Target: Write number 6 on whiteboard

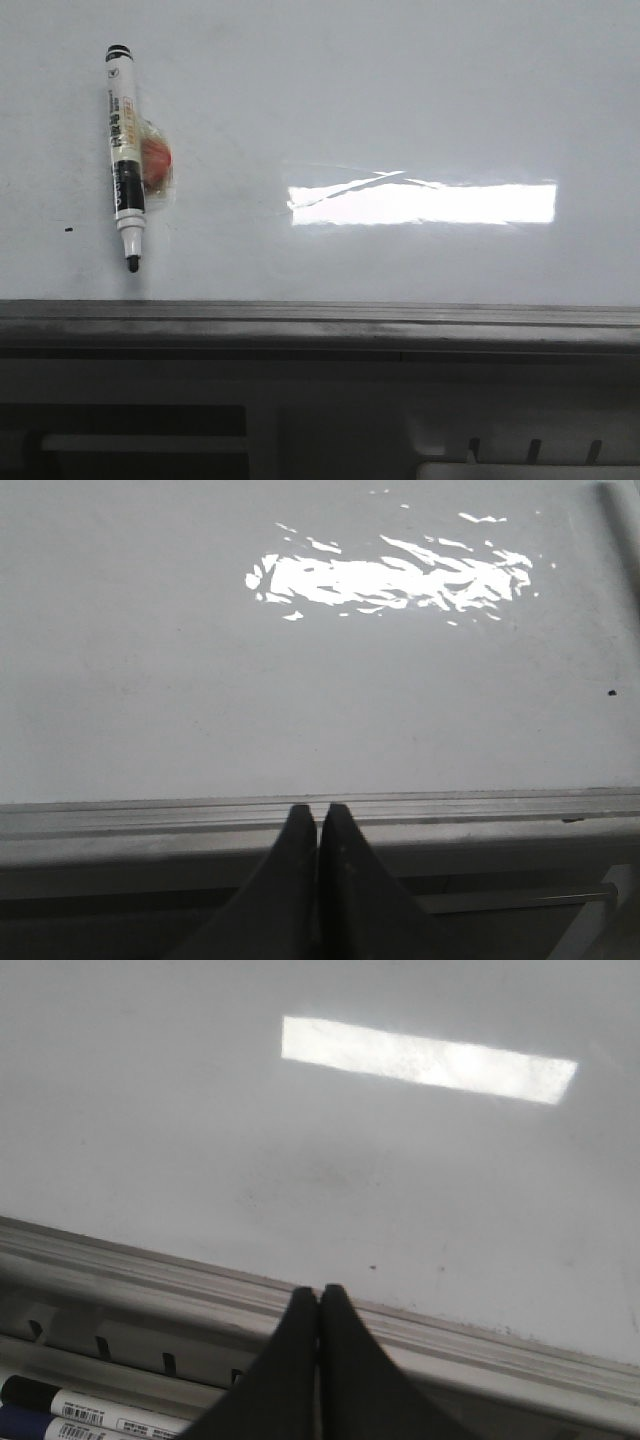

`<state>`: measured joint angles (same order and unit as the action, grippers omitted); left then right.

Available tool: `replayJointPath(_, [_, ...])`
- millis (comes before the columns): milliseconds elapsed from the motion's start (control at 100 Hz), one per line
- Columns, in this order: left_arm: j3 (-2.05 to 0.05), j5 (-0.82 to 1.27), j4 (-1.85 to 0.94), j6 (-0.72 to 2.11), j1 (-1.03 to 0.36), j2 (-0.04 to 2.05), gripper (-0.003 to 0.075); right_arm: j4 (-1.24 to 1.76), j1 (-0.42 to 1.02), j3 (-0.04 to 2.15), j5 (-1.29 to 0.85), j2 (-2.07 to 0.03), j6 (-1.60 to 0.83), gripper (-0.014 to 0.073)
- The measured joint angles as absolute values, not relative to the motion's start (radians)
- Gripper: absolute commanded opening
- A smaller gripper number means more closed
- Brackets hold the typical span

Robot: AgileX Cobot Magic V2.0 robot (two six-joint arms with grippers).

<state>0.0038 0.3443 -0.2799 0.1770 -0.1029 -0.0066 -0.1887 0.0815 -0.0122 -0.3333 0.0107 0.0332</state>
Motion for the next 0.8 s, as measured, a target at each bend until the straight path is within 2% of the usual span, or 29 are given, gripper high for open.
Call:
replayJointPath(210, [0.004, 0.312, -0.344, 0.177, -0.103, -0.007, -0.0019, -0.235, 0.082, -0.014, -0.276, 0.011, 0.033, -0.0064])
replayJointPath(430, [0.004, 0.235, -0.947, 0.175, -0.103, -0.007, -0.0019, -0.256, 0.082, -0.014, 0.045, 0.011, 0.033, -0.0064])
replayJointPath(570, [0.004, 0.197, -1.077, 0.175, -0.103, -0.007, -0.0019, -0.172, 0.082, -0.014, 0.193, 0.011, 0.094, -0.0064])
replayJointPath(800, [0.004, 0.177, -1.109, 0.173, -0.103, -0.007, -0.0019, 0.232, 0.082, -0.014, 0.088, 0.011, 0.189, -0.0064])
